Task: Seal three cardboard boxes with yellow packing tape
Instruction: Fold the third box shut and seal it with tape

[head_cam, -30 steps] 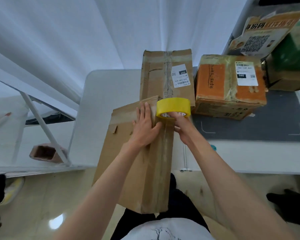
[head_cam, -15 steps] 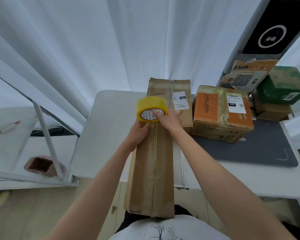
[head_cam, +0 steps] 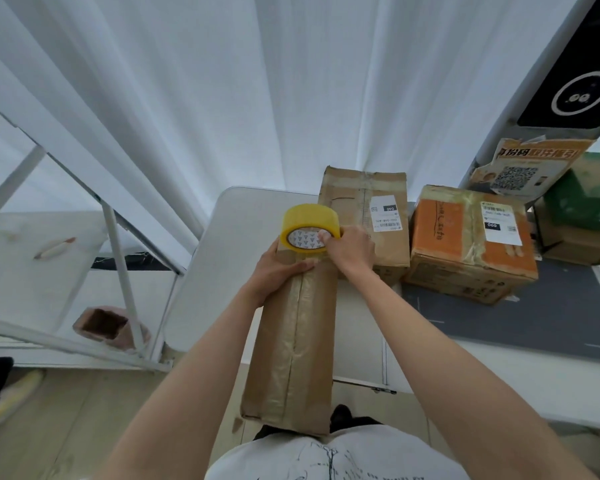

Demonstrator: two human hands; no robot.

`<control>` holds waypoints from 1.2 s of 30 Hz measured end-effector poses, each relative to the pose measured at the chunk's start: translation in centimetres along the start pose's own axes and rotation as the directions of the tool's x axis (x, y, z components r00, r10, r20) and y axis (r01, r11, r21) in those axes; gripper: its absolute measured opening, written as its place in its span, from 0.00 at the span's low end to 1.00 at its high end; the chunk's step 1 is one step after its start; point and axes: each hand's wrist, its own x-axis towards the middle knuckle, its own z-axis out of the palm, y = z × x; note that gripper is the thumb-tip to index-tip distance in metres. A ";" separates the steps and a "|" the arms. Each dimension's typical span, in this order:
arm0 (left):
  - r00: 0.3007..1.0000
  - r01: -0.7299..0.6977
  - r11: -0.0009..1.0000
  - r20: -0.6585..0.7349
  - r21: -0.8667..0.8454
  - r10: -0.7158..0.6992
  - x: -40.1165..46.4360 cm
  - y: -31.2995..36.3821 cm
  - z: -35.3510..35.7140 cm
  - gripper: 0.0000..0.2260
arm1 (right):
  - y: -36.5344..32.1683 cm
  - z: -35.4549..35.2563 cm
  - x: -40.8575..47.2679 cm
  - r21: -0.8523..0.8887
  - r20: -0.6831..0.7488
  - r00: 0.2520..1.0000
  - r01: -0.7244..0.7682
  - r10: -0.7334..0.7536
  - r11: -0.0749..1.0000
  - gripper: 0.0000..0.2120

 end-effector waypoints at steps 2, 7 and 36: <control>1.000 -0.004 1.000 0.008 -0.007 0.004 0.1 -0.2 -0.1 0.34 | 1.2 -0.4 0.2 0.135 -0.004 1.000 -0.007 0.008 0.991 0.13; 1.000 -0.016 1.000 0.014 -0.012 0.016 0.5 -0.4 0.0 0.36 | 3.5 -1.4 0.3 0.310 -0.040 0.999 0.025 -0.014 0.950 0.09; 0.914 -0.337 0.552 0.125 0.763 0.385 0.4 0.8 0.4 0.43 | 3.1 -2.6 0.2 0.231 0.130 0.959 0.217 -0.252 0.948 0.12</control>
